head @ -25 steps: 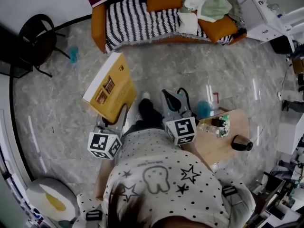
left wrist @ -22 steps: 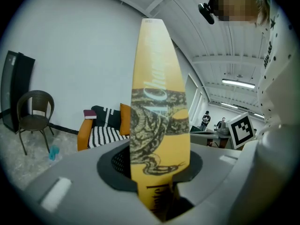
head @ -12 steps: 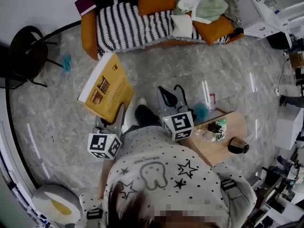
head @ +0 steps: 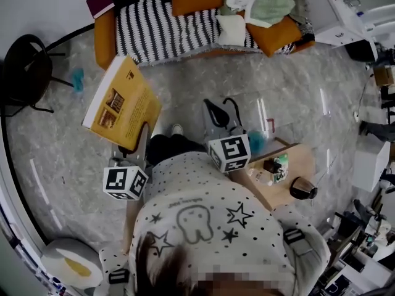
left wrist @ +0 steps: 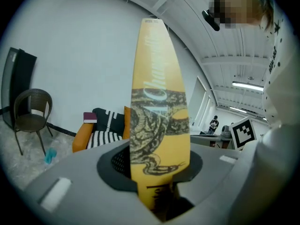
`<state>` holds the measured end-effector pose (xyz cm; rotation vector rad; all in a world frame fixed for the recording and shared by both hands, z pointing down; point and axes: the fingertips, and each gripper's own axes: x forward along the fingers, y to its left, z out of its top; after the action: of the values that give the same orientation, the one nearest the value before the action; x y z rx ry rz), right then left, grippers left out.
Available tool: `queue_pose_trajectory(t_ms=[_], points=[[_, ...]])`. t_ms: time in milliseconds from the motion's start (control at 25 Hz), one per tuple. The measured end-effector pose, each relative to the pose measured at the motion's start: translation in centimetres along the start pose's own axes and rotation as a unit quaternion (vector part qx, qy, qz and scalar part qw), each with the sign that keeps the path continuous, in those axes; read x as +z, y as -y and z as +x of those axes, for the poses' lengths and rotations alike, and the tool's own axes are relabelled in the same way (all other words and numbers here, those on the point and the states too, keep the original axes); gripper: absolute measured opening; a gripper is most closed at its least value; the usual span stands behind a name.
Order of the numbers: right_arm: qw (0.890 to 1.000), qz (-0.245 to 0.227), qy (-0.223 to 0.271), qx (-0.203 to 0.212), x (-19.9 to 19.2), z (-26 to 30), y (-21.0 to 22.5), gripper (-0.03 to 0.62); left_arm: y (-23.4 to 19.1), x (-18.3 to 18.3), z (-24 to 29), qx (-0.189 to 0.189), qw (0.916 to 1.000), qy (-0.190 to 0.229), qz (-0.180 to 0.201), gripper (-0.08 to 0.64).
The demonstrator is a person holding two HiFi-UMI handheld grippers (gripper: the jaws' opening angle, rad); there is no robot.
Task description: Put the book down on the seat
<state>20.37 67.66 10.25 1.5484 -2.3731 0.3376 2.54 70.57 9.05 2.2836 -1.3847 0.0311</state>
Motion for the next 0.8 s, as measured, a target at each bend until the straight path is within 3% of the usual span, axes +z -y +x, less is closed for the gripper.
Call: queue_pose_trajectory(t_ms=[240,560,800], points=[[0.999,-0.049,0.013,0.012,1.5,0.7,-1.1,-0.003,-0.6,1.1,1.2,-0.015,0.9999,0.007,0.003,0.147],[0.999,-0.040,0.016,-0.032,2.5,2.8,0.0,-0.003,-2.5,3.2,4.1,-0.053,0.9986,0.009,0.004,0.147],[0.998,-0.024,0.010,-0.049,5.2,6.2,-0.5,-0.002,-6.2,6.8,5.5,-0.048,0.9988,0.005,0.013,0.147]])
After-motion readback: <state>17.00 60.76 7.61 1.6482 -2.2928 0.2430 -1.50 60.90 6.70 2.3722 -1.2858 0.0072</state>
